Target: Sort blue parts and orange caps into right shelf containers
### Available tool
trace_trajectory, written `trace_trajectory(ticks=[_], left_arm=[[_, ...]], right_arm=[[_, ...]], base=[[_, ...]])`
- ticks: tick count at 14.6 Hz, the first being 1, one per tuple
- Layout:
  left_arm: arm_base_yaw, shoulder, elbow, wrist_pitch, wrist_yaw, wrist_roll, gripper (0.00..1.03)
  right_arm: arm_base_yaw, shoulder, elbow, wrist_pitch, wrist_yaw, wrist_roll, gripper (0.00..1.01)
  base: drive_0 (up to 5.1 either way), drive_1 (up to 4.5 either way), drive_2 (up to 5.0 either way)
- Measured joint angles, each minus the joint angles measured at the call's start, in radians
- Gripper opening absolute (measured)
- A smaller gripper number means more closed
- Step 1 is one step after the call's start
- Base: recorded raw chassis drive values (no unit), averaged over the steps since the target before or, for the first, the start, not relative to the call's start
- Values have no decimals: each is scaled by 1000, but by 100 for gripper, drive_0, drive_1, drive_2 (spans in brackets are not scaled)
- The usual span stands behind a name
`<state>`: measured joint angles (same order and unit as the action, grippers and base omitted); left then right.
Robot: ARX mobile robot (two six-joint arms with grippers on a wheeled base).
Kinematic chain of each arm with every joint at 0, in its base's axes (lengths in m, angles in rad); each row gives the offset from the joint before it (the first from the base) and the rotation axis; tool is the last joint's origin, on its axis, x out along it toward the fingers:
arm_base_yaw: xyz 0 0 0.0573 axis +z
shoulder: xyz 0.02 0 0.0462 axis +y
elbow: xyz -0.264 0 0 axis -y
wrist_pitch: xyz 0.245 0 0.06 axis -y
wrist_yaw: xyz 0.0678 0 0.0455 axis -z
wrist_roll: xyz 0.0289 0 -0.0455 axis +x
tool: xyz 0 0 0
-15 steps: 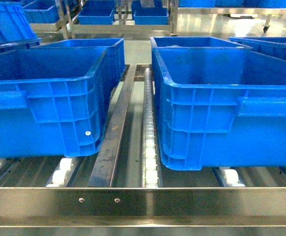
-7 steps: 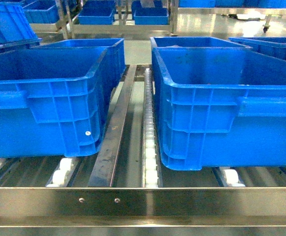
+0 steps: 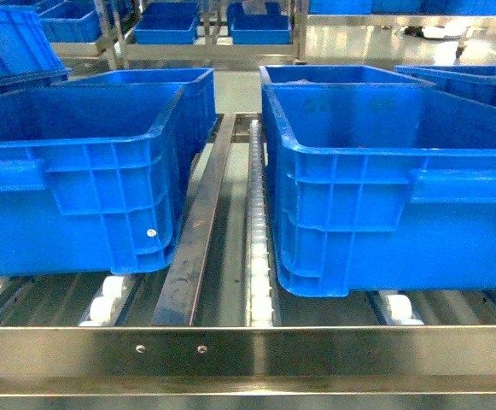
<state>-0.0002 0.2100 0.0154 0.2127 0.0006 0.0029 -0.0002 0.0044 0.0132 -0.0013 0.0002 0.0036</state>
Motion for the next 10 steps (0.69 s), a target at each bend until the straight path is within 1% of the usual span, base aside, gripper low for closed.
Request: trace_trajectory(ticks=[2, 3, 4, 7, 8, 10], left_arm=[[0, -37, 0, -38, -1, 0, 2], [0, -135, 0, -190, 2, 0, 2], [0, -202, 0, -209, -2, 0, 2], [0, -200, 0, -213, -2, 0, 2], [0, -200, 0, -217, -1, -2, 9], [0, -200, 0, -217, -1, -2, 36]], right_arm=[[0, 0, -2, -2, 0, 0, 2], [0, 0, -2, -3, 0, 0, 2], [0, 0, -2, -3, 0, -1, 2], [0, 0, -2, -3, 2, 0, 2], [0, 0, -2, -3, 2, 0, 12], [0, 0, -2, -3, 2, 0, 40]], base=[[0, 0, 0], [0, 0, 0], [0, 0, 0], [0, 0, 0], [0, 0, 0], [0, 0, 0]])
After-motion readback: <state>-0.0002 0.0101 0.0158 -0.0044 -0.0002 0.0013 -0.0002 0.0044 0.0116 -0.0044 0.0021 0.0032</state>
